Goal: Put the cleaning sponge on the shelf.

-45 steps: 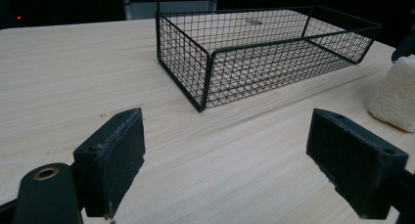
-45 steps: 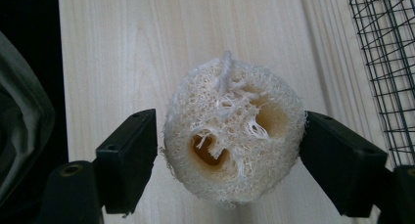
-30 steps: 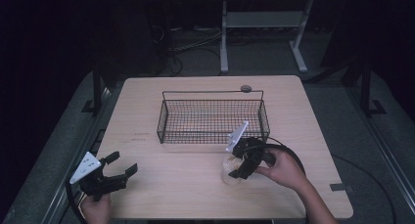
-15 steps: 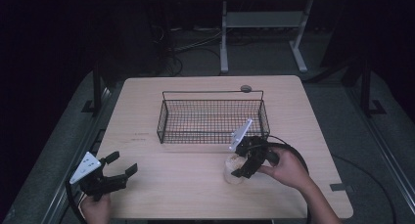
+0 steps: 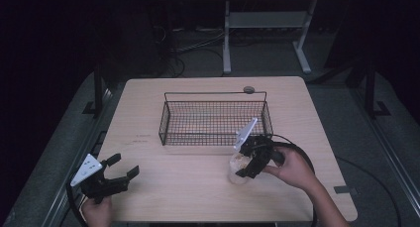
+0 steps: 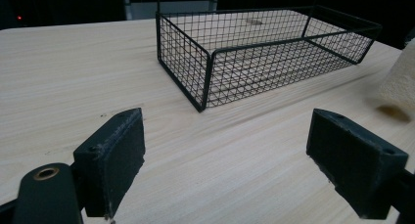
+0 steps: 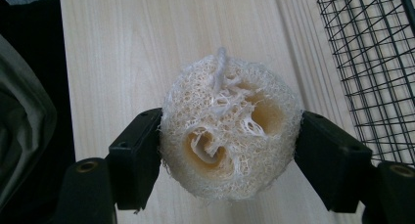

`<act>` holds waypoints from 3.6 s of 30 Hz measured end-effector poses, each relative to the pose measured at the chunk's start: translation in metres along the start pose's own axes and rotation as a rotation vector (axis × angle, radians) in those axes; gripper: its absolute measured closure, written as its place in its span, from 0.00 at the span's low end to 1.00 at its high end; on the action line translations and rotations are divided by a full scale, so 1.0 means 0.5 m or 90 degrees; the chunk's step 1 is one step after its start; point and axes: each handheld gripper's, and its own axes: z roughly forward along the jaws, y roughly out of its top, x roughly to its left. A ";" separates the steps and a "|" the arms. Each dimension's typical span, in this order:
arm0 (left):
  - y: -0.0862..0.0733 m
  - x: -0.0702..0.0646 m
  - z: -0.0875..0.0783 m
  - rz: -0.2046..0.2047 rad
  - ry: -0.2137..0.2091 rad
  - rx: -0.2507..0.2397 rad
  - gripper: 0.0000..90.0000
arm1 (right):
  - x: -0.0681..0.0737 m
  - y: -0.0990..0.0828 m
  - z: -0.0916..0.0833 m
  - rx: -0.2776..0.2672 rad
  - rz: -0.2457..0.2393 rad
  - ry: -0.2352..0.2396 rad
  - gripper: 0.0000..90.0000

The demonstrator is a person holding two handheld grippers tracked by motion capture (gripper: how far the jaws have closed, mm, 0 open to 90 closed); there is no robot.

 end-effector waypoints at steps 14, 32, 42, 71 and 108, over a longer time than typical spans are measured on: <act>0.000 0.001 -0.001 0.000 0.000 0.000 0.15 | -0.019 0.010 -0.034 -0.003 0.004 -0.009 0.31; -0.001 0.004 0.000 -0.004 -0.001 -0.002 0.15 | -0.053 0.038 -0.071 -0.007 0.007 -0.011 0.31; -0.001 0.005 -0.002 -0.005 0.001 -0.002 0.15 | -0.074 0.056 -0.088 -0.005 0.009 -0.014 0.31; -0.001 0.004 -0.002 -0.001 -0.001 -0.002 0.15 | -0.156 0.106 -0.115 0.012 0.035 -0.027 0.31; -0.002 0.006 -0.002 -0.006 -0.002 -0.003 0.15 | -0.286 0.145 -0.082 0.045 0.099 -0.045 0.31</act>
